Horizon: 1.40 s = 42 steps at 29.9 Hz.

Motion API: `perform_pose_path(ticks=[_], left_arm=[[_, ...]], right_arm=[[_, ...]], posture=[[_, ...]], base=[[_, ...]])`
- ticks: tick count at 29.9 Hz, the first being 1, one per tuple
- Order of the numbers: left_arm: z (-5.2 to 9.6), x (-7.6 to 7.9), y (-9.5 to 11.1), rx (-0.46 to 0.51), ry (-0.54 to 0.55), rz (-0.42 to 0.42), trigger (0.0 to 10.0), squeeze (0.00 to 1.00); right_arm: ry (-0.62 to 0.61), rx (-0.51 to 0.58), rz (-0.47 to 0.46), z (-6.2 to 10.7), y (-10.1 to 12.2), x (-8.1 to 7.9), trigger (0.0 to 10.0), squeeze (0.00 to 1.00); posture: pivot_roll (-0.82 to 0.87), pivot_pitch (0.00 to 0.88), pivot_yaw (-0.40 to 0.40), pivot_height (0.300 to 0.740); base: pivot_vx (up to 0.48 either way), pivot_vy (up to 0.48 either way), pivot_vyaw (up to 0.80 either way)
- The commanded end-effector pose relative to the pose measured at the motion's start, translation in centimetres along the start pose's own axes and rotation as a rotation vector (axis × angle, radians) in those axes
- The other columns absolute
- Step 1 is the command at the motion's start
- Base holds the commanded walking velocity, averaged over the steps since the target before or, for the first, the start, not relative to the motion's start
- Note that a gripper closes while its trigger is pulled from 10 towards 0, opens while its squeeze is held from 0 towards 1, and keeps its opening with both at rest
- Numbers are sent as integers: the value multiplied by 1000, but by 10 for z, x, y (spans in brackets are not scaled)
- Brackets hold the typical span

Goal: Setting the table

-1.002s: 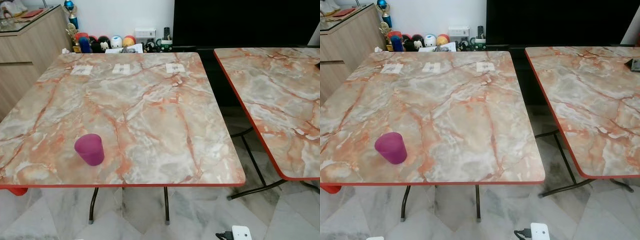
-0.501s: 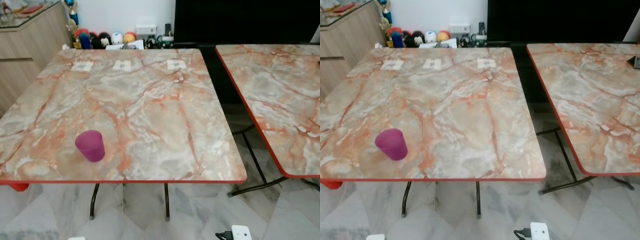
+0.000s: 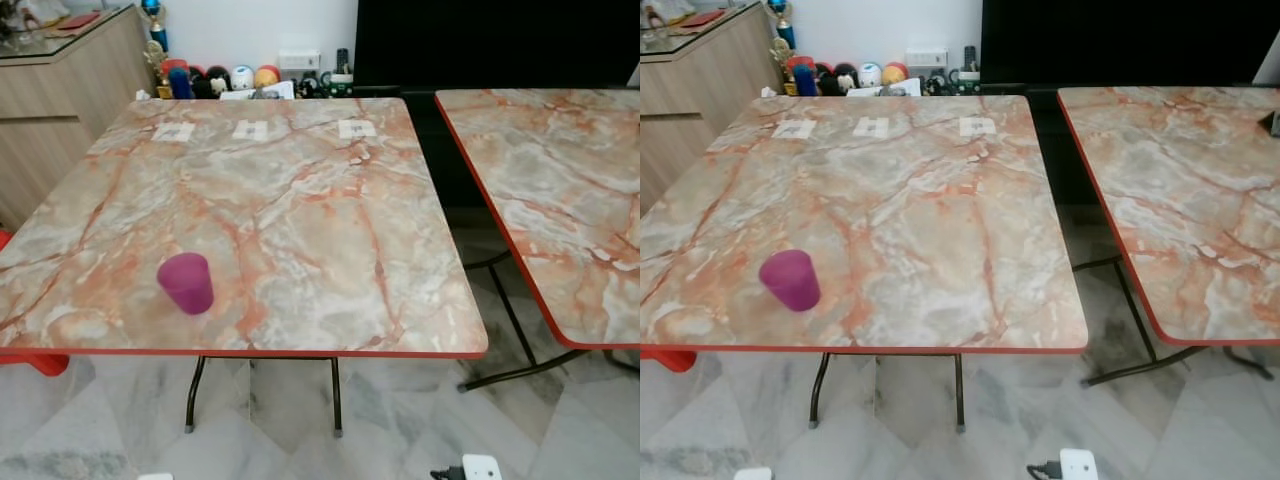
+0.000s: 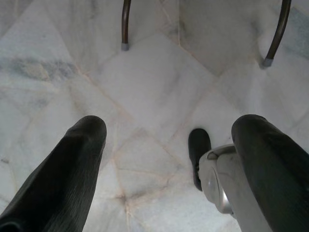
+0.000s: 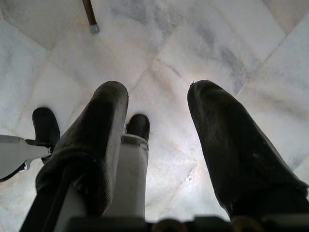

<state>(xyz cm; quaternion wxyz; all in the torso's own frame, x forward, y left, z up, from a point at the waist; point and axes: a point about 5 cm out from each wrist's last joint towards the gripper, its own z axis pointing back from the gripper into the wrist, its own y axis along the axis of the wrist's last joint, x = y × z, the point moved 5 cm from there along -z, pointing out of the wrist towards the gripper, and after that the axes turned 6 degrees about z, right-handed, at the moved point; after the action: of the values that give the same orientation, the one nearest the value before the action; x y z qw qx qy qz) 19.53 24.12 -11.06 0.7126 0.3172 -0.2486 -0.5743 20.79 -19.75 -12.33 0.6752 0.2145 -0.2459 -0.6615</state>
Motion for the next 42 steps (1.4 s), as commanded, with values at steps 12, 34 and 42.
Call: perform_pose_path(ticks=[12, 34, 42], left_arm=[[1, -4, -3, -7, 13, 11, 10000, 0], [4, -6, -8, -15, 16, 10, 10000, 0], [1, -3, -2, -3, 3, -1, 10000, 0]], right_arm=[[6, -16, 0, 1, -5, -2, 10000, 0], [9, -14, -1, 0, -3, -2, 10000, 0], [8, -19, -1, 0, -4, -2, 10000, 0]], posture=[[34, 94, 8, 740], [43, 101, 5, 740], [44, 59, 8, 740]], base=[[0, 0, 0], [0, 141, 0], [0, 0, 0]])
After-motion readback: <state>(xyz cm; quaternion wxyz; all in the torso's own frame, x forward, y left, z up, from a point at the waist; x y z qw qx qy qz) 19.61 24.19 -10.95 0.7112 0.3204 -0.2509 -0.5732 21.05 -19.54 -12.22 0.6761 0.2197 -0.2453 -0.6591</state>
